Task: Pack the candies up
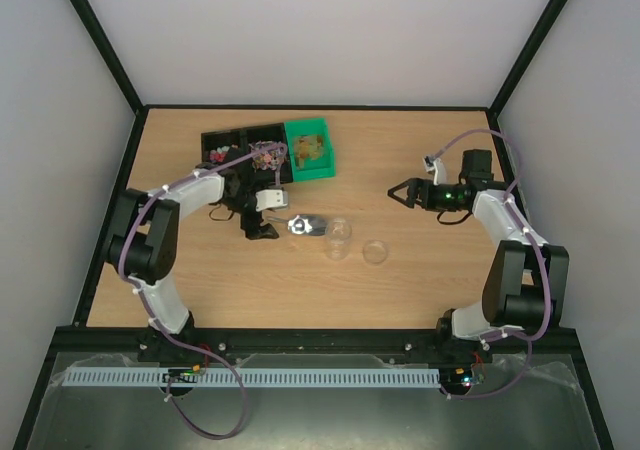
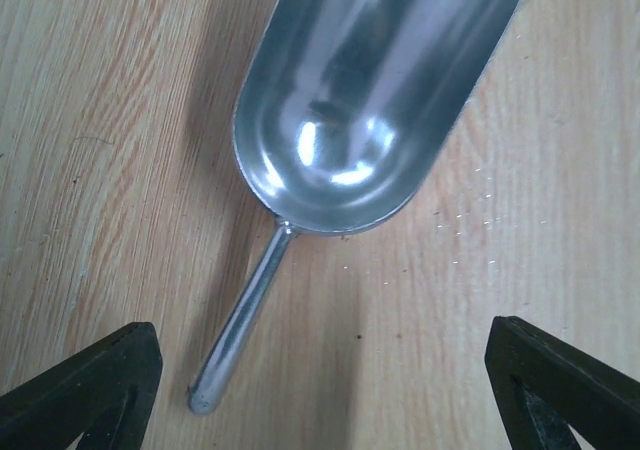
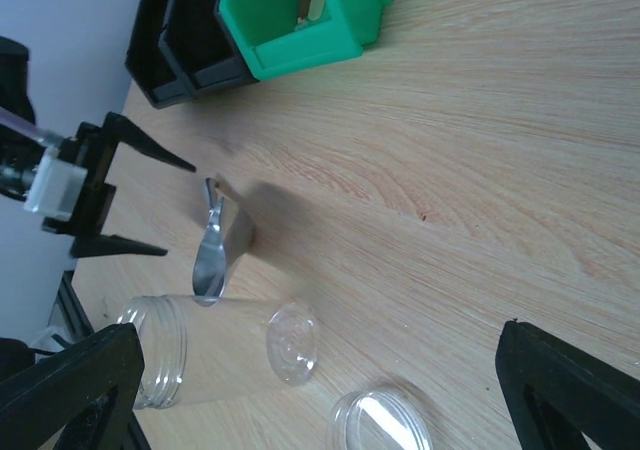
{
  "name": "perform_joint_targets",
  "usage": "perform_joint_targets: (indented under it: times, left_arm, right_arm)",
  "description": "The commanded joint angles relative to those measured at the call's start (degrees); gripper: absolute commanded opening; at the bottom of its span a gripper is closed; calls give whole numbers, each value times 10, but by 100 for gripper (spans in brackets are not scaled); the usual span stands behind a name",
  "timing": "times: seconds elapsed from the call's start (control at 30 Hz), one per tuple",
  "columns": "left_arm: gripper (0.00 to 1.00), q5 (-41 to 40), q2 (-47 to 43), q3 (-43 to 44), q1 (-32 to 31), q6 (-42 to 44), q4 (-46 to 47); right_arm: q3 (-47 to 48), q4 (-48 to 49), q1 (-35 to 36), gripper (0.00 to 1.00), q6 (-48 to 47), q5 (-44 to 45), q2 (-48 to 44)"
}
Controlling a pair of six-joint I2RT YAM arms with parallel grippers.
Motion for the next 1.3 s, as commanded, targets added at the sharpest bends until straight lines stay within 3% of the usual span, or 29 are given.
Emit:
perform_joint_targets:
  times: [0.0, 0.37, 0.63, 0.9, 1.1, 1.27]
  left_arm:
    - [89, 16, 31, 23, 3, 87, 9]
    - [71, 34, 100, 58, 3, 129, 21]
    - [41, 39, 123, 64, 3, 134, 28]
    - [9, 43, 55, -8, 49, 113, 68]
    - [2, 75, -7, -18, 106, 107, 36]
    - [2, 70, -60, 29, 120, 112, -69]
  right_arm:
    - [19, -43, -4, 99, -20, -41, 14]
    - [20, -56, -5, 99, -32, -55, 24]
    - [20, -59, -6, 99, -38, -56, 32]
    - [20, -27, -6, 99, -5, -50, 38]
    - [52, -26, -5, 99, -3, -52, 51]
    - [127, -65, -5, 99, -55, -61, 44]
